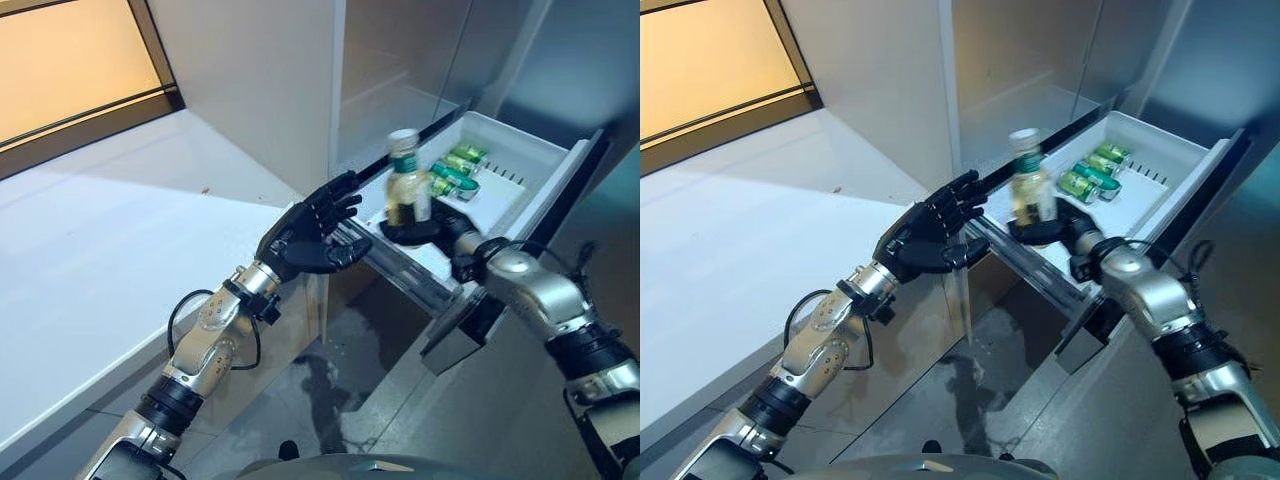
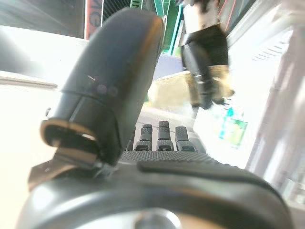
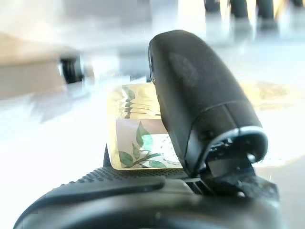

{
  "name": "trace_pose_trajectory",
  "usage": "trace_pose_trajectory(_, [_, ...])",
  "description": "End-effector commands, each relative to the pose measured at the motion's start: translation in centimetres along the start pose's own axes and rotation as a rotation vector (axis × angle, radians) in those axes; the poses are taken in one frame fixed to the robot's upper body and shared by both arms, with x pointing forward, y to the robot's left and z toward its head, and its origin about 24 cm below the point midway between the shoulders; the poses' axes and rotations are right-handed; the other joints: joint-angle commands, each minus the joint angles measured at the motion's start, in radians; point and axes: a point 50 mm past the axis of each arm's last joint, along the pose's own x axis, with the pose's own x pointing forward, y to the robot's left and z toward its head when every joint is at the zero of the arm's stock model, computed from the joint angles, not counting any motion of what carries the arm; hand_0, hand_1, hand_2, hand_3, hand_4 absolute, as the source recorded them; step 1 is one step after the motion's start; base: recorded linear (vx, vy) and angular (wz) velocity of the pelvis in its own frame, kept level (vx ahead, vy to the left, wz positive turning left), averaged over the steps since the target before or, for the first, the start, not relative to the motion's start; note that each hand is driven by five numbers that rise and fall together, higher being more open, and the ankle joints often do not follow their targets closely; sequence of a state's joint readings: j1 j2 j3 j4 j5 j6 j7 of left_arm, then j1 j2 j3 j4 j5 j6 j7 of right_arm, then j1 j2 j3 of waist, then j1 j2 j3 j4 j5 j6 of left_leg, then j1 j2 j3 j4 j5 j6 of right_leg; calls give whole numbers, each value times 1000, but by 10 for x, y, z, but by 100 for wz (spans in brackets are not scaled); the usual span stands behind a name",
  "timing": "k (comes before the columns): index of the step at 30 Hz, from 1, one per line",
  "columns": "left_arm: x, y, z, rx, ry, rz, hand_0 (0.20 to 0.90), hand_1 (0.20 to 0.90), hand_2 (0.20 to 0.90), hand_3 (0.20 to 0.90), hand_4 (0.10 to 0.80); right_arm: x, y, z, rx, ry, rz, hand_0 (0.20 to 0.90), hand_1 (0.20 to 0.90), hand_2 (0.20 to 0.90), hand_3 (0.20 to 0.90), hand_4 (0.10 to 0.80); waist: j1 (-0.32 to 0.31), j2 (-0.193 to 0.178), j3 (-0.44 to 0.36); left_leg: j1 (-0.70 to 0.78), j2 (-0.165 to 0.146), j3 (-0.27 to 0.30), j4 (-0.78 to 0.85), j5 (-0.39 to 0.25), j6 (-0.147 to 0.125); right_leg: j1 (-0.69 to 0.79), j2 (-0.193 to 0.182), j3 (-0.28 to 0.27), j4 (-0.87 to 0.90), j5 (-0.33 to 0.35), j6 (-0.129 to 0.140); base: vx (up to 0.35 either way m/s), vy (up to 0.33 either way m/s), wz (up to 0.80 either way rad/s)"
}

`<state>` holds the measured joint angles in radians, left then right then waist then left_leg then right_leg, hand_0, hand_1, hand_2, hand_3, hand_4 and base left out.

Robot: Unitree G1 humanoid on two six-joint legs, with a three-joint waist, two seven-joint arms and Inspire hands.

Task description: Put drinks into fridge and close the fridge

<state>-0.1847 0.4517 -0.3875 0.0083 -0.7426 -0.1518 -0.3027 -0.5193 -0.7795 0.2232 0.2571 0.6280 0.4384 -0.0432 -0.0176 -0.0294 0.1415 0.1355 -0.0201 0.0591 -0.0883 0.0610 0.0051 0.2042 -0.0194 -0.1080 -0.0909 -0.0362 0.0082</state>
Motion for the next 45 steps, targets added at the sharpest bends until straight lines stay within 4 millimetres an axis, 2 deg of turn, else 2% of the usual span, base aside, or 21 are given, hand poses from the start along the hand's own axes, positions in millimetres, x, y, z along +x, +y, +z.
trace_pose_trajectory(1, [7, 0, 25, 80, -99, -48, 900, 900, 900, 900, 800, -23, -34, 140, 35, -528, -101, 300, 300, 300, 200, 100, 31, -9, -74, 8, -37, -40, 76, -144, 16, -68, 38, -31, 106, -44, 19, 26, -24, 15])
trace_pose_trajectory(7, [5, 3, 22, 62, -19, -72, 900, 900, 900, 900, 800, -13, -57, 141, 15, -481, -216, 300, 300, 300, 200, 100, 64, -5, -77, 3, -37, -59, 77, -137, 7, -56, 35, -63, 102, -51, 14, 43, -19, 13])
trace_pose_trajectory(12, [-12, -13, -12, -145, 213, -237, 900, 900, 900, 900, 800, -8, -85, 135, -25, -393, -313, 300, 300, 300, 200, 100, 95, 5, -73, -6, -35, -82, 85, -133, -2, -51, 29, -88, 101, -57, 9, 71, -14, 16])
trace_pose_trajectory(15, [-36, -28, -42, -327, 385, -307, 900, 900, 900, 900, 800, -6, -102, 128, -45, -323, -376, 300, 300, 300, 200, 100, 119, 16, -60, -28, -34, -89, 111, -136, -7, -56, 19, -111, 103, -60, 6, 33, 13, 24])
trace_pose_trajectory(16, [-38, -30, -44, -344, 400, -307, 900, 900, 900, 900, 800, -6, -103, 128, -46, -315, -381, 300, 300, 300, 200, 100, 121, 18, -58, -31, -34, -90, 115, -137, -8, -58, 18, -114, 104, -60, 5, -17, 15, 23])
trace_pose_trajectory(20, [-65, -33, -77, -422, 570, -256, 900, 900, 900, 900, 800, -5, -117, 120, -68, -239, -447, 300, 300, 300, 200, 100, 149, 33, -27, -69, -32, -95, 131, -131, -11, -84, 5, -151, 121, -64, 2, -51, 2, 13])
trace_pose_trajectory(24, [-94, -21, -106, -430, 689, -113, 900, 900, 900, 900, 800, -8, -132, 107, -124, -132, -496, 300, 300, 300, 200, 100, 171, 46, 12, -116, -32, -98, 144, -120, -12, -121, -7, -178, 138, -64, 0, -126, -8, 28])
trace_pose_trajectory(27, [-110, -7, -118, -350, 739, -14, 900, 900, 900, 900, 800, -13, -145, 100, -328, -10, -571, 300, 300, 300, 200, 100, 181, 55, 57, -161, -35, -100, 160, -114, -12, -163, -14, -188, 158, -64, -4, -171, -4, 13])
trace_pose_trajectory(29, [-127, 7, -131, -308, 781, 143, 900, 900, 900, 900, 800, -15, -150, 87, -425, 152, -531, 300, 300, 300, 200, 100, 182, 60, 92, -185, -32, -94, 162, -104, -10, -192, -16, -188, 168, -59, -6, -153, 5, 8])
trace_pose_trajectory(30, [-133, 11, -134, -291, 794, 173, 900, 900, 900, 900, 800, -15, -151, 82, -439, 180, -522, 300, 300, 300, 200, 100, 183, 60, 99, -187, -31, -92, 162, -103, -9, -195, -17, -189, 170, -57, -6, -62, 1, 4])
trace_pose_trajectory(35, [-172, 35, -150, -200, 907, 417, 900, 900, 900, 900, 800, -18, -153, 40, -435, 404, -432, 300, 300, 300, 200, 100, 188, 56, 138, -192, -31, -79, 172, -104, -3, -202, -25, -190, 180, -53, -2, -3, 0, 1])
trace_pose_trajectory(39, [-187, 46, -150, -174, 956, 493, 900, 900, 900, 900, 800, -21, -157, 29, -397, 445, -444, 300, 300, 300, 200, 100, 193, 61, 169, -208, -33, -70, 187, -108, 3, -221, -33, -188, 194, -50, 2, -9, 4, 0])
trace_pose_trajectory(45, [-186, 58, -145, -136, 974, 529, 900, 900, 900, 900, 800, -27, -164, 27, -384, 474, -489, 300, 300, 300, 200, 100, 191, 74, 231, -260, -33, -55, 208, -105, 12, -273, -38, -170, 208, -34, 12, -91, 14, -2])
